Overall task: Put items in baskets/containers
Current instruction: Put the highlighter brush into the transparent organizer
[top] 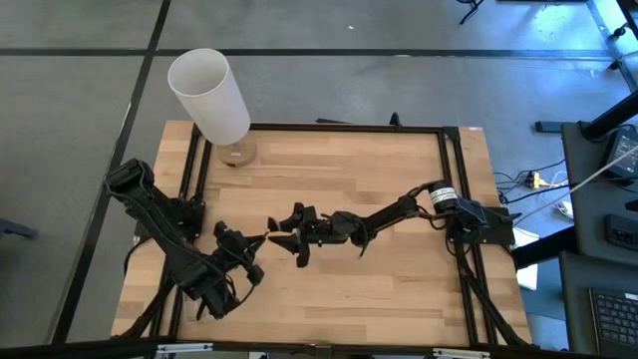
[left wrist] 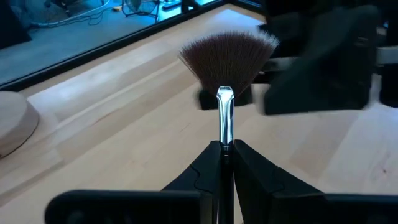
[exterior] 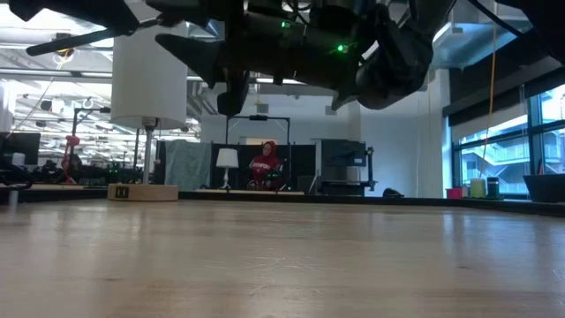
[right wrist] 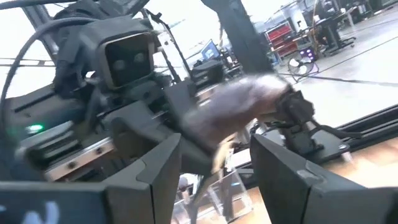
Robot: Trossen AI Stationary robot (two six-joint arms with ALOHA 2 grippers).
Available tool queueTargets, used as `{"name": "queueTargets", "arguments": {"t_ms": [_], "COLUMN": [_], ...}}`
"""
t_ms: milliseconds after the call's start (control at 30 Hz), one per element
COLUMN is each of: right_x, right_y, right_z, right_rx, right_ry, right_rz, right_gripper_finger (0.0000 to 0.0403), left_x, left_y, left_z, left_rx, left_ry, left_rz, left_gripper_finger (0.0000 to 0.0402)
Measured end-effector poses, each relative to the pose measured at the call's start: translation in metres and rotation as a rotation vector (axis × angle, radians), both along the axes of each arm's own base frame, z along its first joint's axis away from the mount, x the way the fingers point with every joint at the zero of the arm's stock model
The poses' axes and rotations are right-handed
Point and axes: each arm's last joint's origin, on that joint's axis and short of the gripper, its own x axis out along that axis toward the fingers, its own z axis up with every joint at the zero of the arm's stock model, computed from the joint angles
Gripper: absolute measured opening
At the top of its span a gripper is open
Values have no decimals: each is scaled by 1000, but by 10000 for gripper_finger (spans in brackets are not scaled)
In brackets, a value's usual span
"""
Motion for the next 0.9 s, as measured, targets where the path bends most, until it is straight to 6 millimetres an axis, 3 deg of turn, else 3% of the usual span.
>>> {"name": "queueTargets", "arguments": {"t_ms": [267,667,900], "right_x": [0,0,0], "right_y": [-1,1,2], "right_z": [-1,0,-2], "right_rx": [-15,-48,-165], "right_ry": [5,1,12], "right_rz": [-6,33,-7], "right_gripper_finger": [177,57,37], "left_x": [8,8,7], "left_y": [-4,-4,-4], "left_z": [1,1,-1], "left_rx": [39,42,29], "left_ry": [19,23,85], "left_rz": [-60,-65,-86], "left_gripper_finger": [33,33,50]}}
